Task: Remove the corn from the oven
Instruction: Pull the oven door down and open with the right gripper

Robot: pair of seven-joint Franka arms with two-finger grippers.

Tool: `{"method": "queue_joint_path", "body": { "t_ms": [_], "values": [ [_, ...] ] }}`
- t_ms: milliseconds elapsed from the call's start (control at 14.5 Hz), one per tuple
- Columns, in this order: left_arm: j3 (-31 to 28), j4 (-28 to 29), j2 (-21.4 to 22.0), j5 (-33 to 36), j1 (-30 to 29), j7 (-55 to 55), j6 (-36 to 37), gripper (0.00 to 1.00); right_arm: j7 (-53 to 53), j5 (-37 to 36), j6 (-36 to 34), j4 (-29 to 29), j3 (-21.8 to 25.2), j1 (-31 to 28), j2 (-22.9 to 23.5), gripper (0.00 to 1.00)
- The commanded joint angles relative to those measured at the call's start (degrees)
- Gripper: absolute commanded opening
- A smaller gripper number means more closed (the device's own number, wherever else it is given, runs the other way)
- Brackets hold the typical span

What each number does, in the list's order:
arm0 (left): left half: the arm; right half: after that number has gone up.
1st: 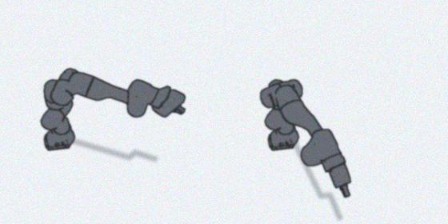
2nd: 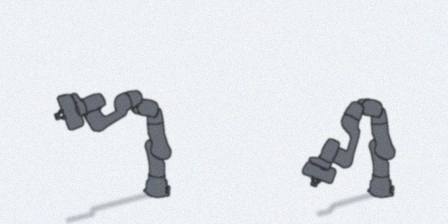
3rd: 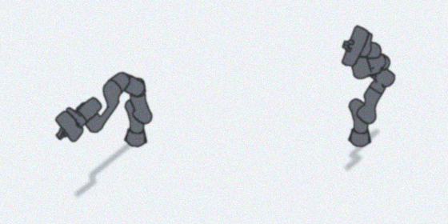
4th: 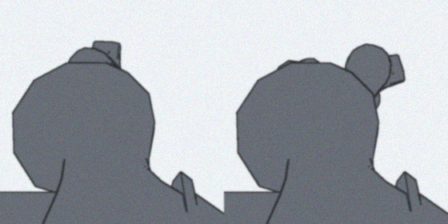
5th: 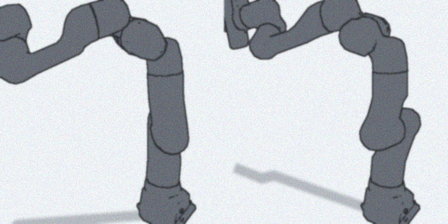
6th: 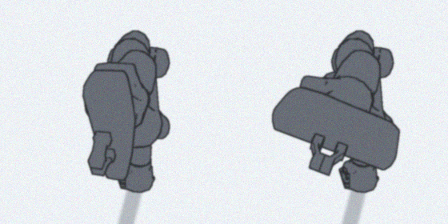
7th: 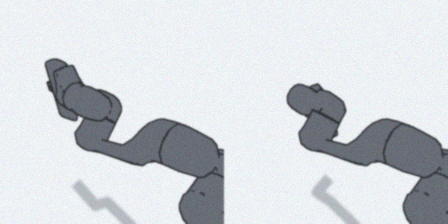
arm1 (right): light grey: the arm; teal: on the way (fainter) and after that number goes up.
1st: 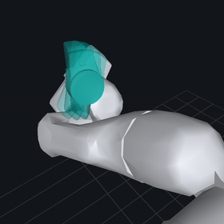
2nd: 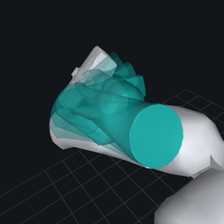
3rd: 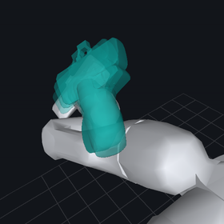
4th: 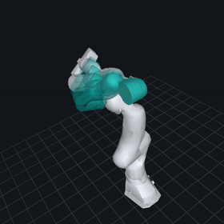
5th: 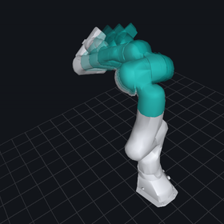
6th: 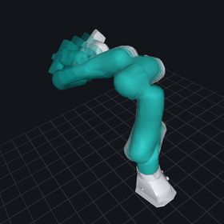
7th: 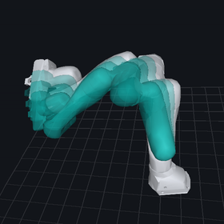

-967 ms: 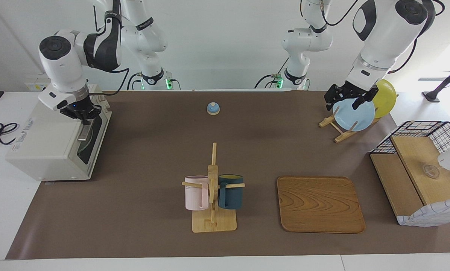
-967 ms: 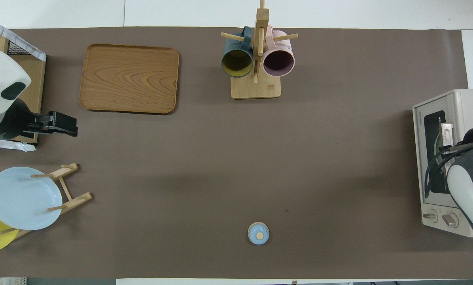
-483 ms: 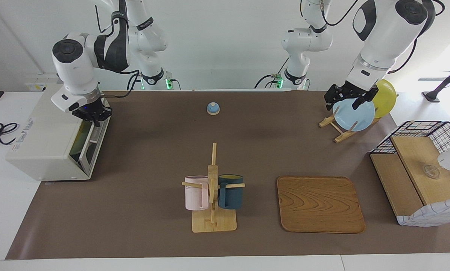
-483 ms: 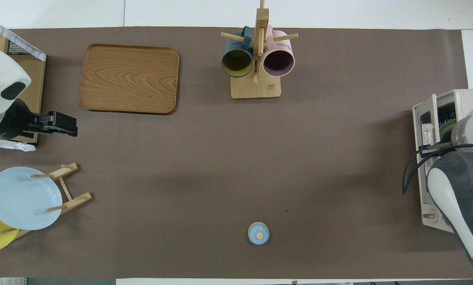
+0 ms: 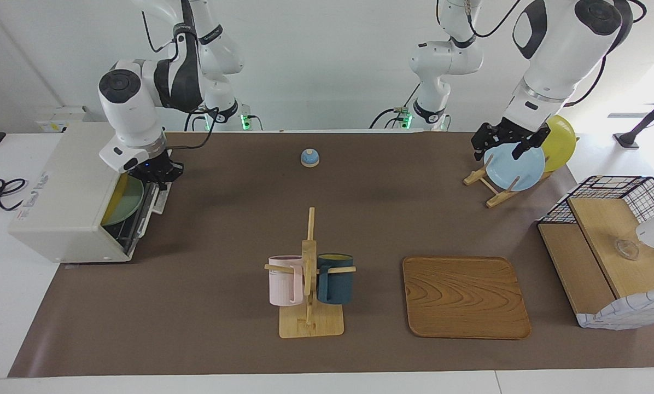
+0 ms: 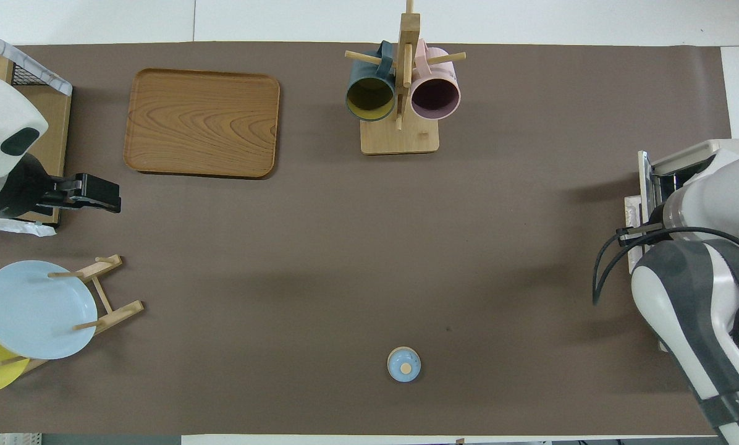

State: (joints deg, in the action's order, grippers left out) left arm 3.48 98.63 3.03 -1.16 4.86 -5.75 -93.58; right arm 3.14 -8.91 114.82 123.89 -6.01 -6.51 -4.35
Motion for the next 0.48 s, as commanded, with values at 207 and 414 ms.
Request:
{"method": "queue_joint_path", "body": {
  "t_ms": [207, 414],
  "values": [
    [0.1, 0.9, 1.2, 1.0, -0.3, -0.1, -1.2, 1.0, -2.0, -1.3, 10.9, 5.4, 0.7, 0.3, 5.4, 0.0],
    [0.1, 1.0, 1.2, 1.0, -0.4, 0.0, -1.6, 1.0, -2.4, -1.3, 15.1, 7.6, 0.8, 1.0, 7.6, 0.0]
  ]
}}
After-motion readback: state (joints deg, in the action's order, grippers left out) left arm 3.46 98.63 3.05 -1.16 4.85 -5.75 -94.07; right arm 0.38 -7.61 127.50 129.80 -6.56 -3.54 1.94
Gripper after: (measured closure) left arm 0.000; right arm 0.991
